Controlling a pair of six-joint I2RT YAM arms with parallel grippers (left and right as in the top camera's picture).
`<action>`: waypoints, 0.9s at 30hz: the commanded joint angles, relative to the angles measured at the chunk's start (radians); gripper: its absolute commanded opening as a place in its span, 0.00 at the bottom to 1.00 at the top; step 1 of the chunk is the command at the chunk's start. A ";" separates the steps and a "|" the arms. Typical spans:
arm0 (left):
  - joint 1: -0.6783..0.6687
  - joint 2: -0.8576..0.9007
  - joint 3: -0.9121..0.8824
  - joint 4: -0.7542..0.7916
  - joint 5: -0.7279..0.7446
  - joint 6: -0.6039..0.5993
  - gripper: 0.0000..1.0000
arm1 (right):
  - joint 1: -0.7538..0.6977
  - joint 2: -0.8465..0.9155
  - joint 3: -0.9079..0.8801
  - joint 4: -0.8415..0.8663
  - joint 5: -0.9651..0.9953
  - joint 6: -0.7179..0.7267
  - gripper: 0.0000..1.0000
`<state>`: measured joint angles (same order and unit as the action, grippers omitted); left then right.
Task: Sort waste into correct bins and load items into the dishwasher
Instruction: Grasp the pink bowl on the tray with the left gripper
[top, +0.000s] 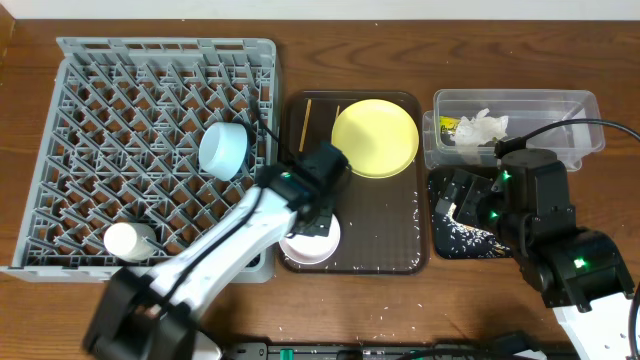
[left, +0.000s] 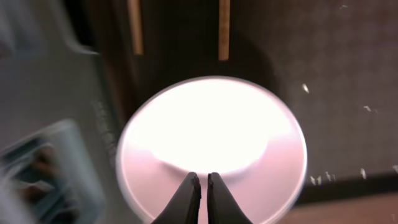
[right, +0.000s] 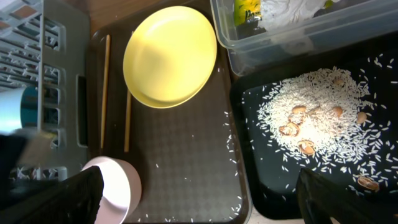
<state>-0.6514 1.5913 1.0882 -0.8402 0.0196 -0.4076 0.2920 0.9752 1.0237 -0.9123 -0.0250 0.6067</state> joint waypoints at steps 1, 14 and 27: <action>-0.039 0.134 -0.007 0.079 0.085 -0.058 0.08 | -0.006 0.000 0.003 -0.002 0.017 0.006 0.97; -0.055 -0.055 0.069 0.023 0.077 0.068 0.42 | -0.006 0.000 0.003 0.003 0.018 0.006 0.98; 0.005 0.100 -0.073 0.121 -0.001 0.074 0.45 | -0.006 0.000 0.003 0.007 0.017 0.006 0.98</action>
<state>-0.6518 1.6451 1.0195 -0.7521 0.0368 -0.3420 0.2920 0.9752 1.0237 -0.9073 -0.0246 0.6071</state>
